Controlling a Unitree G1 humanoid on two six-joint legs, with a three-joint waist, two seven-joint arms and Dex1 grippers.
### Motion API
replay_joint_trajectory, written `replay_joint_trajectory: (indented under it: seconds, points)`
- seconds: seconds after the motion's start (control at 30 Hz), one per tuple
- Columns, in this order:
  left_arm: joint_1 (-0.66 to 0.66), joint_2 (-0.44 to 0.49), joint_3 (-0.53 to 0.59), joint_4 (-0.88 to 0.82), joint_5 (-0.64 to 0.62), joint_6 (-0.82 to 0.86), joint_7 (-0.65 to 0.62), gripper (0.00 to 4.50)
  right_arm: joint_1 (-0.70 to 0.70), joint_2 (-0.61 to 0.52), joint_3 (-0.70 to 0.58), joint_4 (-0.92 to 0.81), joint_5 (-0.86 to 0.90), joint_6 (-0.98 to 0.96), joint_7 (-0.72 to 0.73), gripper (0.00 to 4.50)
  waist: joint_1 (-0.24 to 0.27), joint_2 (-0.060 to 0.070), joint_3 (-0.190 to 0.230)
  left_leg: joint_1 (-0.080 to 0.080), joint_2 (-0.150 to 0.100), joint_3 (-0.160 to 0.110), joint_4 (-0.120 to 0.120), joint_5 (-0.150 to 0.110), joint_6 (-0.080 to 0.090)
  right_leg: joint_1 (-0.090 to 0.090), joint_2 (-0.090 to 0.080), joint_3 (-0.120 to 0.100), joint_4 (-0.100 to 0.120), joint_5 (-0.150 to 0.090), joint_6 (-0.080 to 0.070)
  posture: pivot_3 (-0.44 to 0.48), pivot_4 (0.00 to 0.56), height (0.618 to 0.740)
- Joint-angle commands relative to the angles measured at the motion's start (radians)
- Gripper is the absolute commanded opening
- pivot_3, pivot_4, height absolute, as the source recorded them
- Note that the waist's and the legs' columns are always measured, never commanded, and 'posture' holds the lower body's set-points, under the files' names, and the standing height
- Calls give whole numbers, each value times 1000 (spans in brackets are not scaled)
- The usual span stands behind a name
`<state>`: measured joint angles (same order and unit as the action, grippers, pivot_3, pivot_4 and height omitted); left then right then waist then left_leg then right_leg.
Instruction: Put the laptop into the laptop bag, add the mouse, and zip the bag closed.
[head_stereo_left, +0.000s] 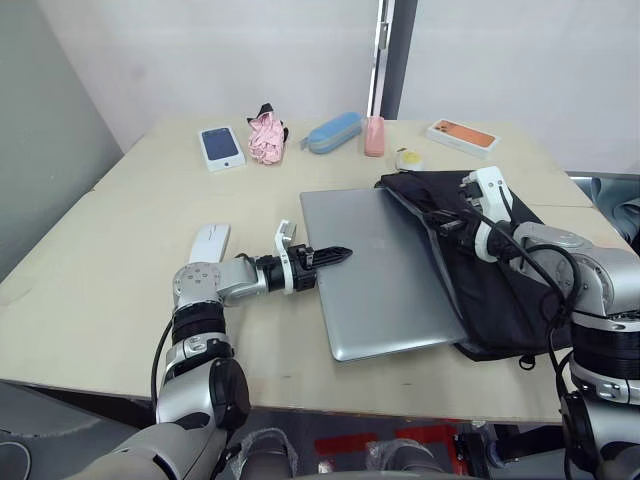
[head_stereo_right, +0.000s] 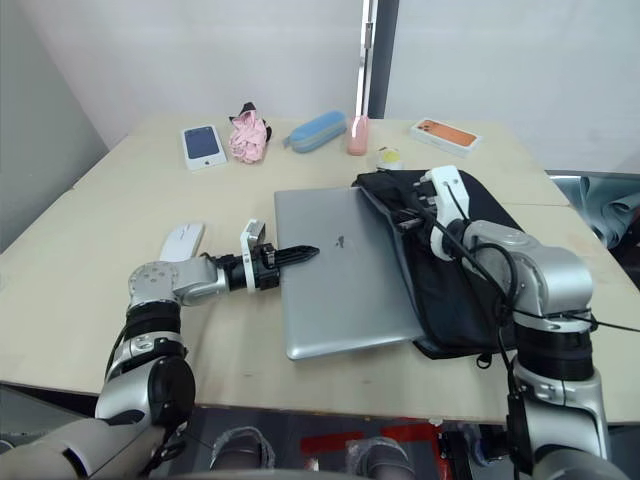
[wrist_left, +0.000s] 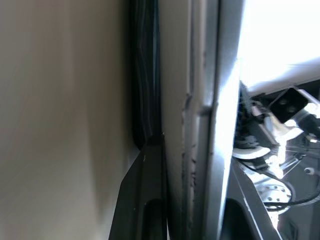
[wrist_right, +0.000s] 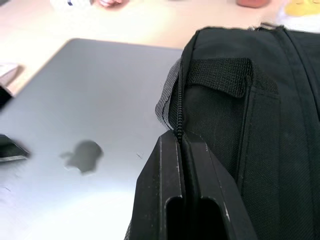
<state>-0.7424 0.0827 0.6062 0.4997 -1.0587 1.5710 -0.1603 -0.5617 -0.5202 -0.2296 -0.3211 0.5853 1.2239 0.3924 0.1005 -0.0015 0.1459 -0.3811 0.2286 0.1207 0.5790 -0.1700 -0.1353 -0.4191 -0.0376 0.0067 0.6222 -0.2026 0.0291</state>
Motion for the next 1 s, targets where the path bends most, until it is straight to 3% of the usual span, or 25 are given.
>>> replay_joint_trajectory:
  seconds: [0.03,0.27,0.5,1.0]
  points:
    - [-53,-1,2,-13,-34,5,-50,302,-40,16,-15,-41,17,-15,-19,9,0,0,0,0,0,0,0,0,0,0,0,0,0,0,0,0,150,740]
    - [-106,30,-10,33,-20,40,-71,302,-56,47,-7,-48,31,-9,-39,9,1,0,0,-1,0,-1,0,0,0,0,0,-1,0,0,0,0,150,740]
    - [-160,97,-91,101,39,38,-146,302,-57,51,-5,-42,35,-12,-47,9,3,1,0,-1,0,-2,0,0,0,0,0,-2,0,0,1,0,150,740]
    - [-179,-35,-61,170,106,-173,-101,302,-65,183,-29,-118,109,64,-137,9,6,1,0,-2,-1,-2,1,0,-1,0,-1,-2,0,1,1,0,150,740]
